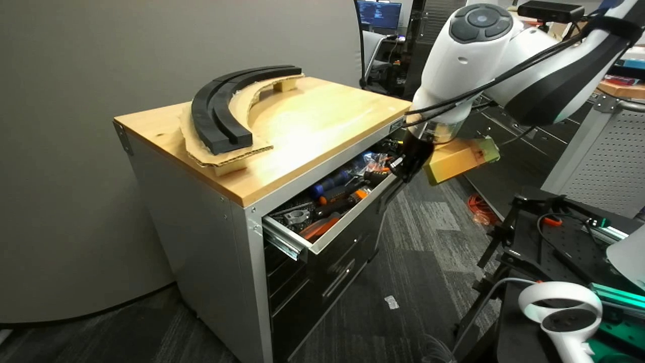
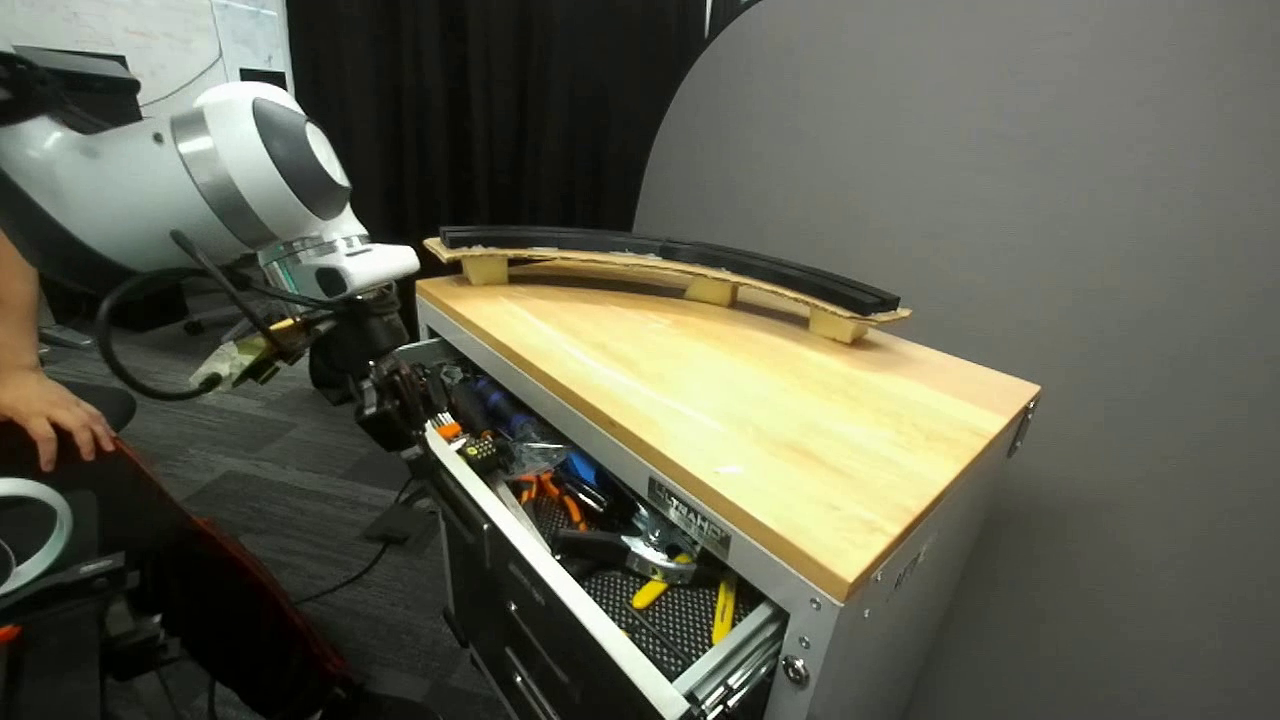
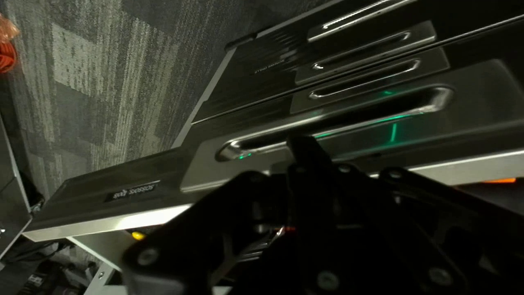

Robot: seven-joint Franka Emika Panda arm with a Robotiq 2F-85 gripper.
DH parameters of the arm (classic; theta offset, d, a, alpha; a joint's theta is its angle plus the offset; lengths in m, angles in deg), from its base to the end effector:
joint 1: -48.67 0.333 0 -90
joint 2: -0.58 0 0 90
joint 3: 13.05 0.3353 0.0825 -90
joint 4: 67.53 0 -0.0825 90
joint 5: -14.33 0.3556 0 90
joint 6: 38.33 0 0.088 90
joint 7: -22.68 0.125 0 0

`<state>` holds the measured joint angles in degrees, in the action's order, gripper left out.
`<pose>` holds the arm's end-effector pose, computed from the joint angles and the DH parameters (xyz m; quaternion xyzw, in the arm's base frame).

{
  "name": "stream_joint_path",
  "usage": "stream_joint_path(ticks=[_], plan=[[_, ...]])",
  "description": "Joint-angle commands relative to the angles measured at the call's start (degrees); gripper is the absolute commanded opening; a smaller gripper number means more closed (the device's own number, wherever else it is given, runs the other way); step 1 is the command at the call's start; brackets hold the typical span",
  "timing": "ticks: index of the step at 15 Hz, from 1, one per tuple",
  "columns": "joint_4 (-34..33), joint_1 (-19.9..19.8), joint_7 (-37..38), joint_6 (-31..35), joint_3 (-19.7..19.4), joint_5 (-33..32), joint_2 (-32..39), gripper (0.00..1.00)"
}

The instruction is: Pick up the black object on the table and put it in the drawer

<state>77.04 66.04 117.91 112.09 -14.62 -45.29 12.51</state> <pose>0.4152 0.1304 0.2142 0.9502 -0.2110 0.1584 0.1661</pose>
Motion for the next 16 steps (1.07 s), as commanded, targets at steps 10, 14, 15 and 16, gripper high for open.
stream_joint_path(ticks=[10,14,15,16], plan=[[-17.43,5.49,12.13,1.97,3.47,-2.23,19.8,0.04],[-22.65,6.54,12.96,1.06,4.47,-3.07,24.81,0.04],[-23.58,6.9,13.02,0.96,4.28,-3.09,25.61,0.04],[-24.58,7.51,13.2,0.47,3.96,-3.44,26.2,0.04]])
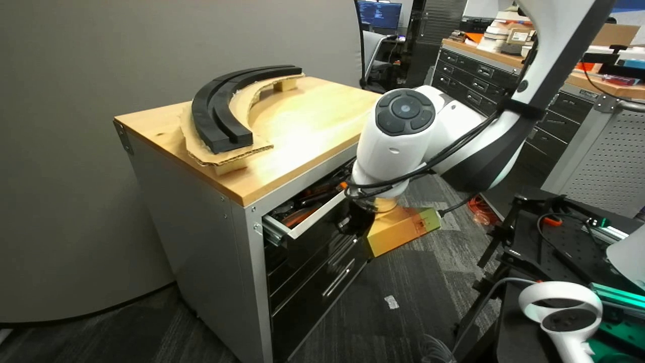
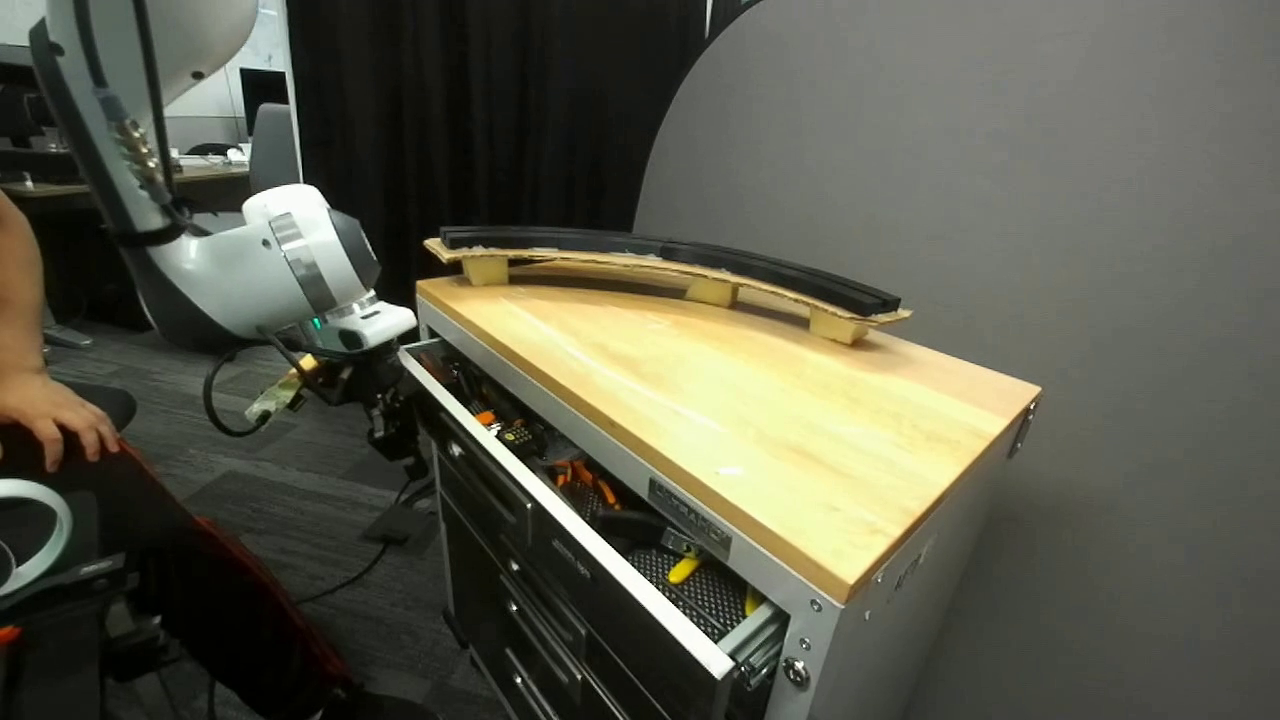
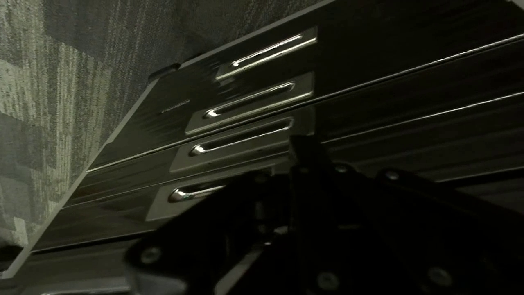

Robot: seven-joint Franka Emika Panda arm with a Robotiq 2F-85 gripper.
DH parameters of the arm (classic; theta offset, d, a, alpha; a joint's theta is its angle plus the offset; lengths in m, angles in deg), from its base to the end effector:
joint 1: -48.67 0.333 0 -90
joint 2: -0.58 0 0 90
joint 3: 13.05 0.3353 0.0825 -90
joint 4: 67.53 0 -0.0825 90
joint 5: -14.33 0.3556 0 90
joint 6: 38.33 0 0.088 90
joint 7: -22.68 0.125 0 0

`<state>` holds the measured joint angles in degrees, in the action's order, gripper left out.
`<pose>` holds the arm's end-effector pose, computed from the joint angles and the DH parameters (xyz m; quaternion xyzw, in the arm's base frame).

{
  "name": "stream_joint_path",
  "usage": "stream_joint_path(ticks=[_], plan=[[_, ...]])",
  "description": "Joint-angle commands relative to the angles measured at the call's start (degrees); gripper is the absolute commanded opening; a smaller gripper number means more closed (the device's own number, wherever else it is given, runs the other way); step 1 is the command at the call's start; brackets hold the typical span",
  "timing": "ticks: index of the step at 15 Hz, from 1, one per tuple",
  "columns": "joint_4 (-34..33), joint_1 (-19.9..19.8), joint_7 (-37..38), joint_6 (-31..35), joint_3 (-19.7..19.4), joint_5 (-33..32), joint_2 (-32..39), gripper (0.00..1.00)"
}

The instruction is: Pick up the black object on the table and put it in the drawer

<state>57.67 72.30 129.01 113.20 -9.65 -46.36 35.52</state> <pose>0.4537 0.2510 0.1154 0.9589 -0.2008 0.1536 0.1289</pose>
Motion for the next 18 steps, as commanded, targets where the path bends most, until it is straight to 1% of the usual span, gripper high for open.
stream_joint_path(ticks=[1,4,9,13,18], plan=[[-6.13,1.68,2.33,-0.88,-1.24,-2.73,3.82,0.04],[-9.29,2.63,3.33,-1.57,-1.49,-4.55,5.59,0.04],[-14.0,4.35,5.35,-2.94,-0.83,-6.93,7.83,0.04],[-17.26,5.14,6.83,-5.73,0.02,-6.01,9.49,0.04],[-21.72,6.05,7.38,-11.46,1.47,-5.06,12.06,0.04]])
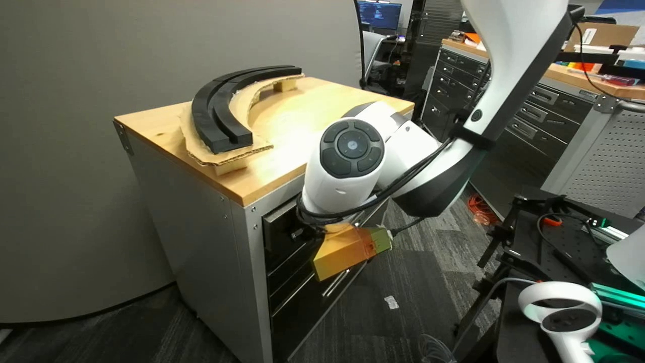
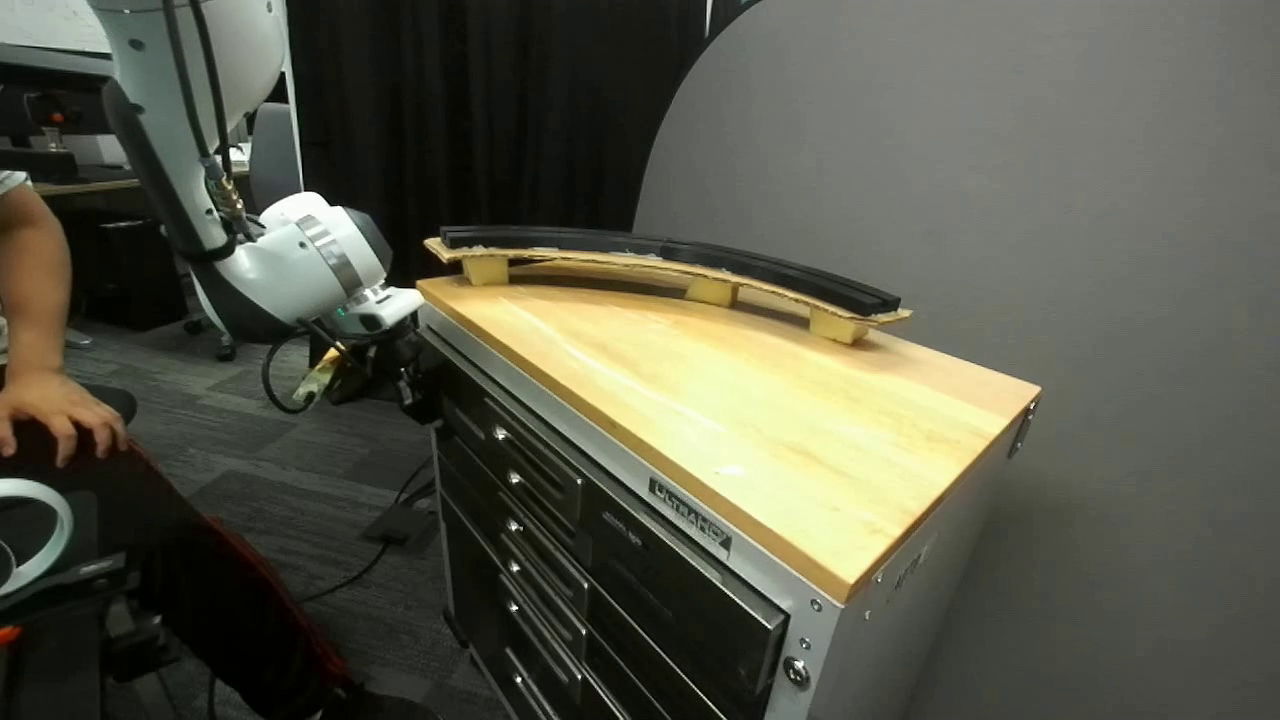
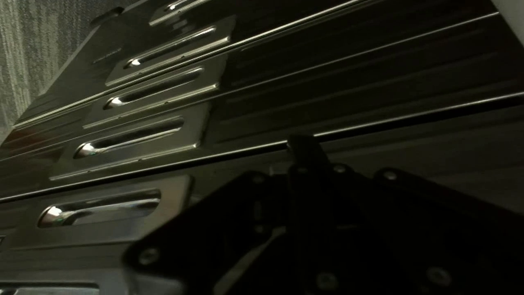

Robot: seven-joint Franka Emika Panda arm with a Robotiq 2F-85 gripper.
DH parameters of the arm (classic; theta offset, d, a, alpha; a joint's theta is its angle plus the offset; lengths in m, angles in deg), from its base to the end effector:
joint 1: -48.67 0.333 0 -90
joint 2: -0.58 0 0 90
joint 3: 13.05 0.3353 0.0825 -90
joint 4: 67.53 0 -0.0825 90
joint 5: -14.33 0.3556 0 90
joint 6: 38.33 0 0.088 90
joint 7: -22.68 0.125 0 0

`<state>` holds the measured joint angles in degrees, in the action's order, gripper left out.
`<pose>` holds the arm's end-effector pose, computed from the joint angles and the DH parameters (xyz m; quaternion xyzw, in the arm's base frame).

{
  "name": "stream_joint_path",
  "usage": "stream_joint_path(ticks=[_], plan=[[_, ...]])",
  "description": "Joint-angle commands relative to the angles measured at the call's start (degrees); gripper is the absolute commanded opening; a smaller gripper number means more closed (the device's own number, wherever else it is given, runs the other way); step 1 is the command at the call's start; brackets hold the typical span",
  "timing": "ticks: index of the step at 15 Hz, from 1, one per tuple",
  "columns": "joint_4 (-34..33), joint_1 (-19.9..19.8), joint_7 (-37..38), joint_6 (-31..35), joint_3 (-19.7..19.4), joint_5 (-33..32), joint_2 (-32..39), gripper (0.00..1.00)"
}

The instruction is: Pick up the black object on the table and put it in the drawer

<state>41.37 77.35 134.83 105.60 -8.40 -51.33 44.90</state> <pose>0.4991 0.3250 0.0993 0.9456 -0.1889 0.2299 0.1314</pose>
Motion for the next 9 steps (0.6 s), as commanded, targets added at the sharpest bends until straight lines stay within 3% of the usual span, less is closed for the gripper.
stream_joint_path(ticks=[1,4,6,8,9], plan=[[-6.32,1.11,1.75,-4.85,0.59,0.05,3.16,0.03],[-8.74,1.59,2.81,-6.65,1.66,0.45,4.45,0.09],[-10.3,1.81,3.54,-6.98,2.29,0.55,5.36,0.23],[-11.79,2.1,4.28,-7.2,2.77,0.7,6.16,0.21],[-12.46,2.33,4.53,-7.28,2.85,0.58,6.44,0.09]])
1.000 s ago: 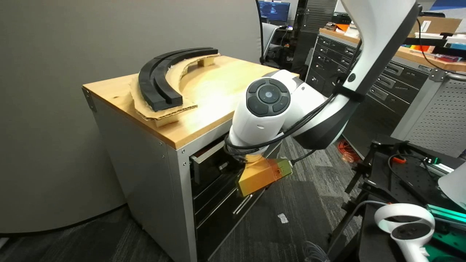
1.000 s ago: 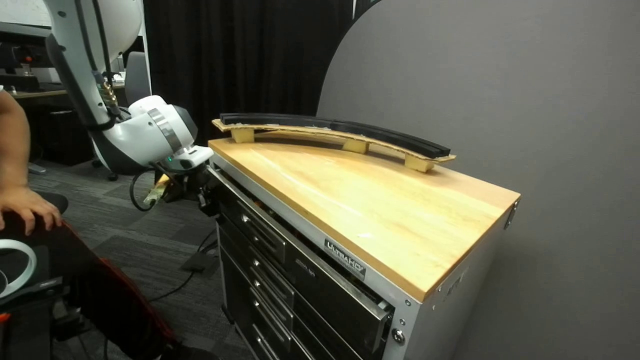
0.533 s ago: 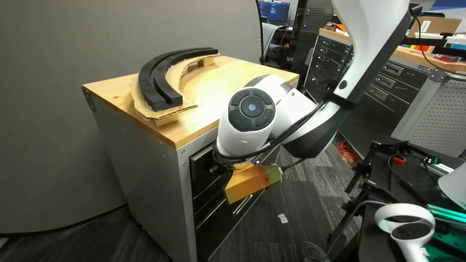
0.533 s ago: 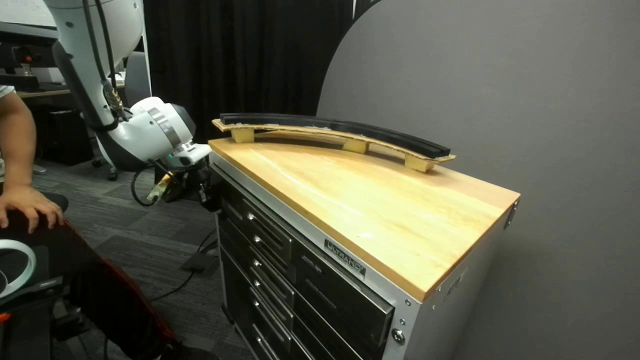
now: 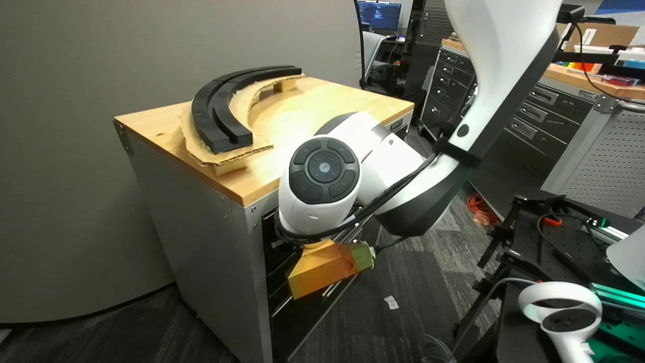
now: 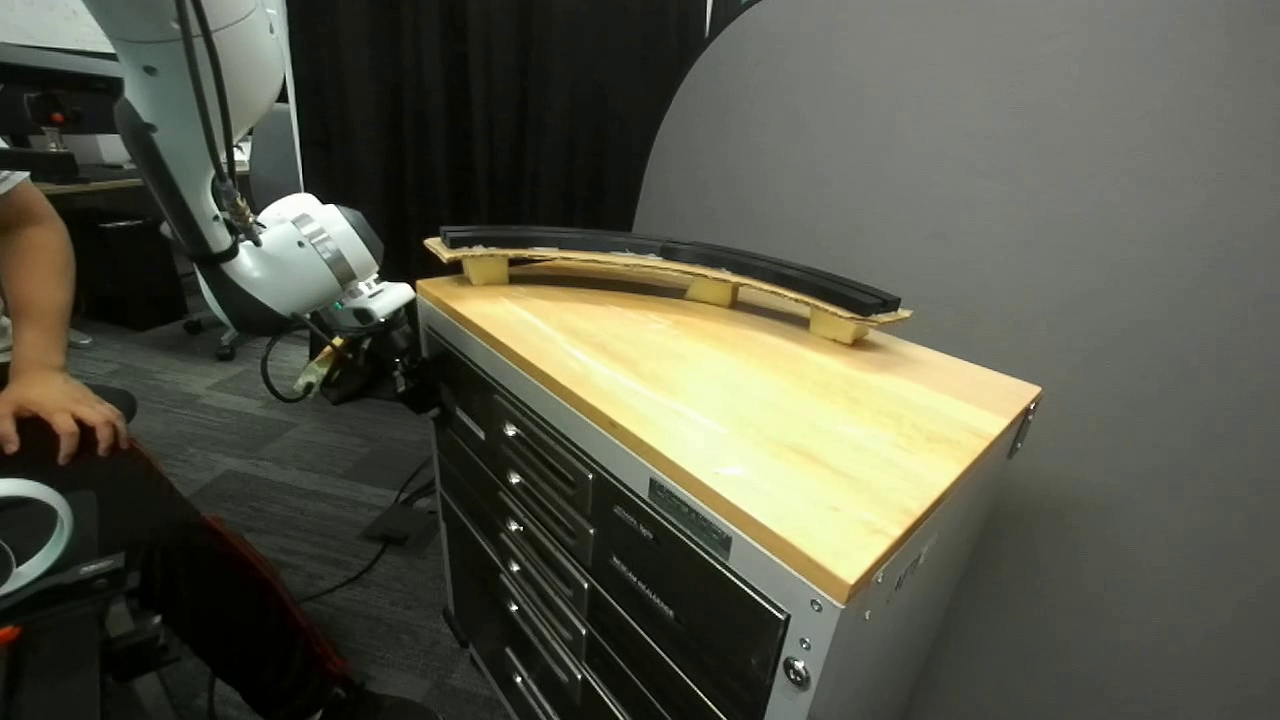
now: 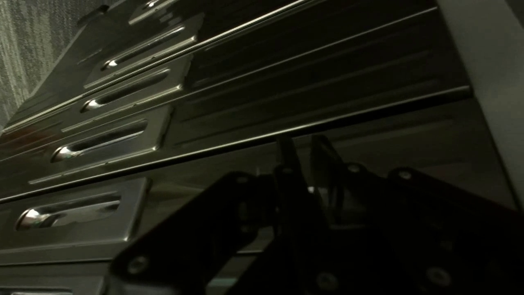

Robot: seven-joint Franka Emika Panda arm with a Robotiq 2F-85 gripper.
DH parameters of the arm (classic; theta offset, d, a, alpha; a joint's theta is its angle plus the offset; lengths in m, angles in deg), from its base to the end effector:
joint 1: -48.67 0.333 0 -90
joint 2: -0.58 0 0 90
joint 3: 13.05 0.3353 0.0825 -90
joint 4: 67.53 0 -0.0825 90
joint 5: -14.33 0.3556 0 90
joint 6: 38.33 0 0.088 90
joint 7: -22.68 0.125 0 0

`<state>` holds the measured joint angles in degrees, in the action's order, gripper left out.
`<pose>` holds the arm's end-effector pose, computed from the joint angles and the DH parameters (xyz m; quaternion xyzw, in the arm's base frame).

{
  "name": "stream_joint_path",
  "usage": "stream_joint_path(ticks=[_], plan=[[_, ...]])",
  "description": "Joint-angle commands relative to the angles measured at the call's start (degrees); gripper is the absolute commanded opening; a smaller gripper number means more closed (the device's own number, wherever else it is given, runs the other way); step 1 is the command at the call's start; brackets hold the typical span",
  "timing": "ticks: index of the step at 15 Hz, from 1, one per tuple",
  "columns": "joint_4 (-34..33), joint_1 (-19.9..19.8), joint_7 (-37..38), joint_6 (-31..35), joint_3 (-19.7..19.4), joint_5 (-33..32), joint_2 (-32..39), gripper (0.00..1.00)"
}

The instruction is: Pick up the black object on the table and put it in the drawer

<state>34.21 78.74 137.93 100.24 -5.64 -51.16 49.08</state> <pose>0.5068 0.3646 0.0925 0.9362 -0.2101 0.2497 0.1309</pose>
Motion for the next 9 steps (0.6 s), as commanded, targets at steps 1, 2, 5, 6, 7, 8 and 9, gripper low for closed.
stream_joint_path(ticks=[1,2,5,6,7,8,9], plan=[[-5.74,1.07,1.41,-1.91,0.18,0.34,2.42,0.06],[-5.83,0.92,1.29,-1.48,0.38,0.42,2.4,0.0],[-2.4,-0.47,-1.89,0.97,1.96,1.0,1.25,0.29],[-0.06,-1.2,-3.86,2.1,2.63,1.14,0.79,0.31],[3.02,-2.5,-6.09,3.73,3.58,1.75,0.04,0.37],[6.91,-3.89,-8.13,5.22,4.17,2.4,-1.39,0.46],[11.78,-5.77,-10.01,6.45,4.55,3.55,-3.73,0.53]])
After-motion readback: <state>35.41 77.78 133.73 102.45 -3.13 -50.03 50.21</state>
